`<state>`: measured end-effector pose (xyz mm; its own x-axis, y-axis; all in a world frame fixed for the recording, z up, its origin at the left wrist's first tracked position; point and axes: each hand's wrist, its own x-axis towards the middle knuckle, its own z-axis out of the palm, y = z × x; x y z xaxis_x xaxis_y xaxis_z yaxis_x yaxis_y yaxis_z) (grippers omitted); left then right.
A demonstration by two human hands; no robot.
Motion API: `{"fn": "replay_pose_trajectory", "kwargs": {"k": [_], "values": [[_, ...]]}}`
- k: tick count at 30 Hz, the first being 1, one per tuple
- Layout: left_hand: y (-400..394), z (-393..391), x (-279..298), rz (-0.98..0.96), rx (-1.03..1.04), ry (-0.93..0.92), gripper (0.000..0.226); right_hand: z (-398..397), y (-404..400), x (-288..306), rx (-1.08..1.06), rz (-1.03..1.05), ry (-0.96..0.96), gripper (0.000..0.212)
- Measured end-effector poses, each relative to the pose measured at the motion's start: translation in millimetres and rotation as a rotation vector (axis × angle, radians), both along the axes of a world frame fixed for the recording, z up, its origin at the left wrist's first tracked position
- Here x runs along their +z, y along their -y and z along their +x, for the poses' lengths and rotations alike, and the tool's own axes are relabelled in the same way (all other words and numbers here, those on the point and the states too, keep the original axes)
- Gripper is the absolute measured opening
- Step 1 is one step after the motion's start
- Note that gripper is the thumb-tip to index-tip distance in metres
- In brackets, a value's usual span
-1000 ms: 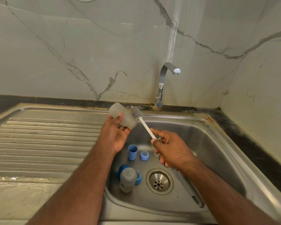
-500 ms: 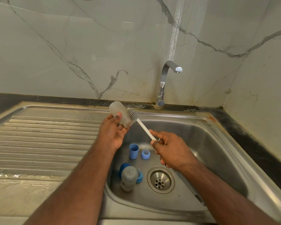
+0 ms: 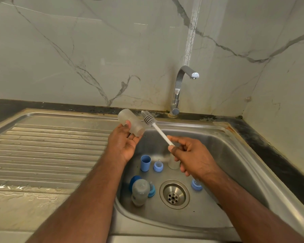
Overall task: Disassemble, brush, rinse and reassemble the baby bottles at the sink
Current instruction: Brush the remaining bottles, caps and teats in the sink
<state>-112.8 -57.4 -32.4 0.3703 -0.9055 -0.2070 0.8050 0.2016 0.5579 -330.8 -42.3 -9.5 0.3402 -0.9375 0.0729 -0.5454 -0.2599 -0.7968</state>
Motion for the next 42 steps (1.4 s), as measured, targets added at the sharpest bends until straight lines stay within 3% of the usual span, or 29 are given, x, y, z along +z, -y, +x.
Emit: {"fn": "replay_pose_trajectory", "kwargs": {"k": [6, 10, 14, 19, 23, 29, 34, 42], "values": [[-1, 1, 2, -0.043, -0.020, -0.016, 0.028, 0, 5, -2, -0.020, -0.049, -0.138, 0.036], [-2, 0, 2, -0.043, -0.003, -0.018, 0.034, -2, 4, 0, -0.008, -0.010, 0.011, 0.032], [-4, 0, 4, -0.064, -0.030, -0.055, 0.036, -4, 6, -1, -0.010, 0.007, -0.103, 0.033], [-4, -1, 2, -0.066, -0.094, -0.092, 0.037, -3, 3, -1, -0.009, 0.118, 0.112, 0.033], [-3, -3, 3, -0.051, -0.125, -0.096, 0.033, 0, 5, -5, 0.010, 0.053, 0.023, 0.032], [1, -9, 0, 0.032, -0.052, 0.132, 0.044, 0, 7, -7, 0.008, -0.065, -0.077, 0.034], [-1, -7, 1, 0.066, -0.012, 0.138, 0.031, -2, 6, -8, 0.030, -0.107, -0.094, 0.038], [-5, -7, 5, -0.006, -0.069, 0.028, 0.027, -3, 10, -4, -0.045, -0.125, -0.119, 0.037]]}}
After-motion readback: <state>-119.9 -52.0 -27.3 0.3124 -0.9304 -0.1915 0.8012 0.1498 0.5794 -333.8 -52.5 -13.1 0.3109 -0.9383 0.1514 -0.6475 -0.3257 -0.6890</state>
